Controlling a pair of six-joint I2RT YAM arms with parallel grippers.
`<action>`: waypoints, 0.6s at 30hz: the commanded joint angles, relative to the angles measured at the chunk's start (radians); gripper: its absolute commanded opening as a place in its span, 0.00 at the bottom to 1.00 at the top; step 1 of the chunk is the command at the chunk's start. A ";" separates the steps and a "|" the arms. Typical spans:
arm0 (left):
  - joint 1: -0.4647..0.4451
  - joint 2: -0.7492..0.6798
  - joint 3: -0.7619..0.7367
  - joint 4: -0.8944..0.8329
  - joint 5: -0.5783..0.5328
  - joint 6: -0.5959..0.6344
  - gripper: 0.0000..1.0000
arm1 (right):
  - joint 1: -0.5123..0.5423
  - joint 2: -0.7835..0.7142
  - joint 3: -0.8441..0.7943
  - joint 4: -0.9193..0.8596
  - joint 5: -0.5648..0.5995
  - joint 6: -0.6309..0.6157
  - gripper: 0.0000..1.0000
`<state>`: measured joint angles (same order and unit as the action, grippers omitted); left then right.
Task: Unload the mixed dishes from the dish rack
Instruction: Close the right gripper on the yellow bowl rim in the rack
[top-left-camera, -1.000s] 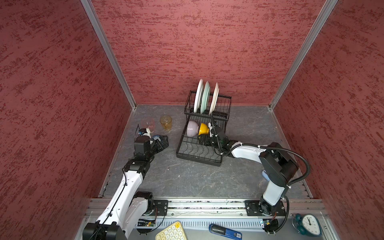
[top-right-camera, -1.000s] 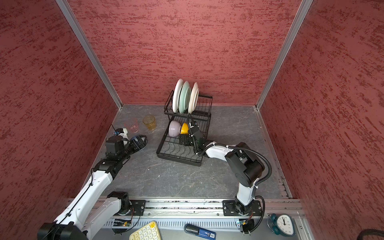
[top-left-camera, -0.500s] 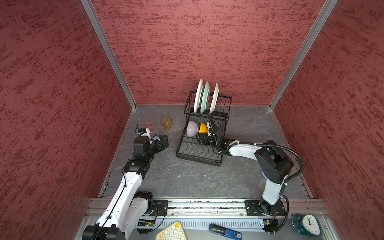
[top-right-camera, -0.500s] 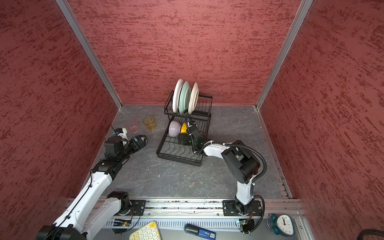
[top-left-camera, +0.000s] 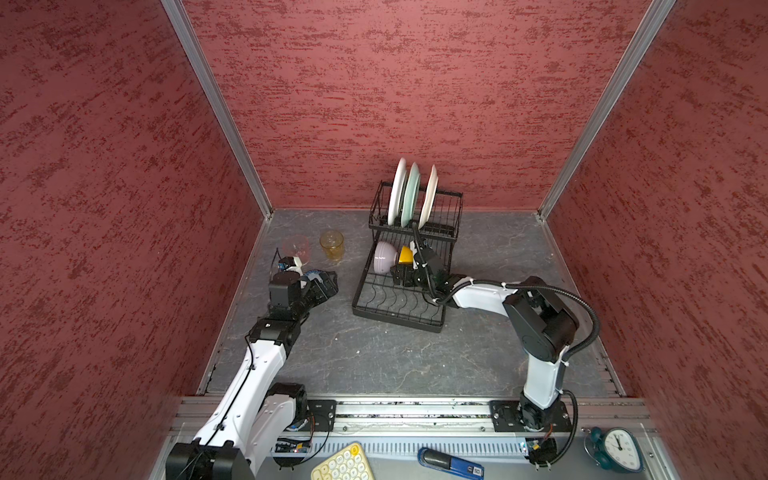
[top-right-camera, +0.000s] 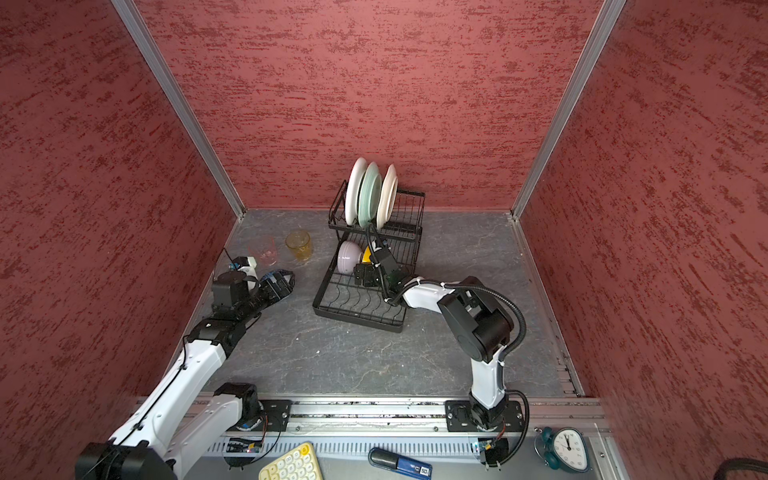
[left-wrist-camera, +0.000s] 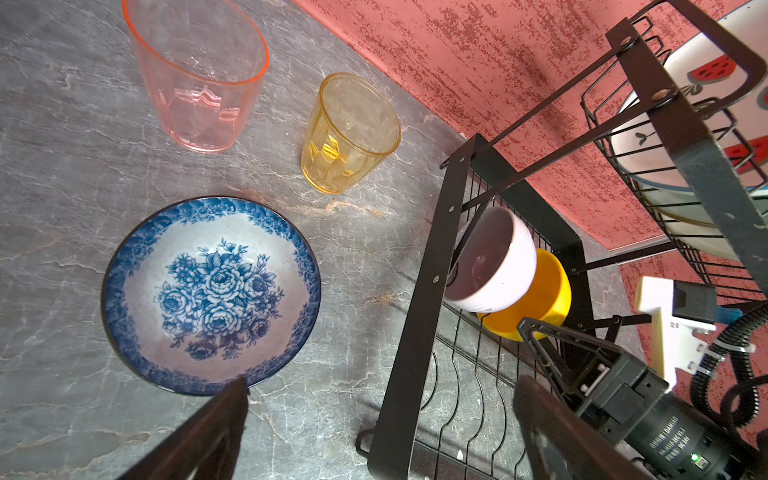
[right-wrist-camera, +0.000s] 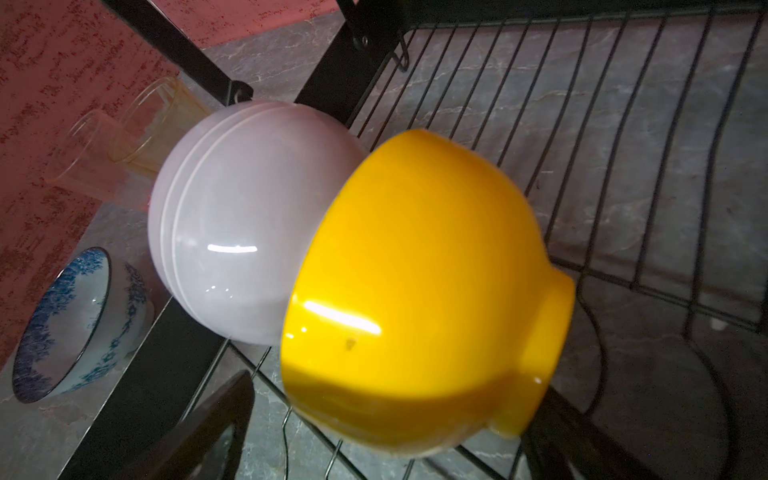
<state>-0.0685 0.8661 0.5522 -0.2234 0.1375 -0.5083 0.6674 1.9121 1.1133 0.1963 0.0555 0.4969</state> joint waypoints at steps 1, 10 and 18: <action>-0.005 0.000 -0.012 0.016 0.012 -0.006 1.00 | -0.011 0.017 0.030 -0.018 0.052 -0.018 0.95; -0.006 0.000 -0.012 0.013 0.016 -0.004 1.00 | -0.011 0.019 0.033 -0.028 0.095 -0.038 0.84; -0.005 0.003 -0.012 0.013 0.015 -0.004 1.00 | -0.011 0.014 0.019 -0.009 0.100 -0.050 0.74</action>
<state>-0.0685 0.8661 0.5522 -0.2234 0.1513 -0.5087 0.6685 1.9217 1.1191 0.1799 0.1276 0.4625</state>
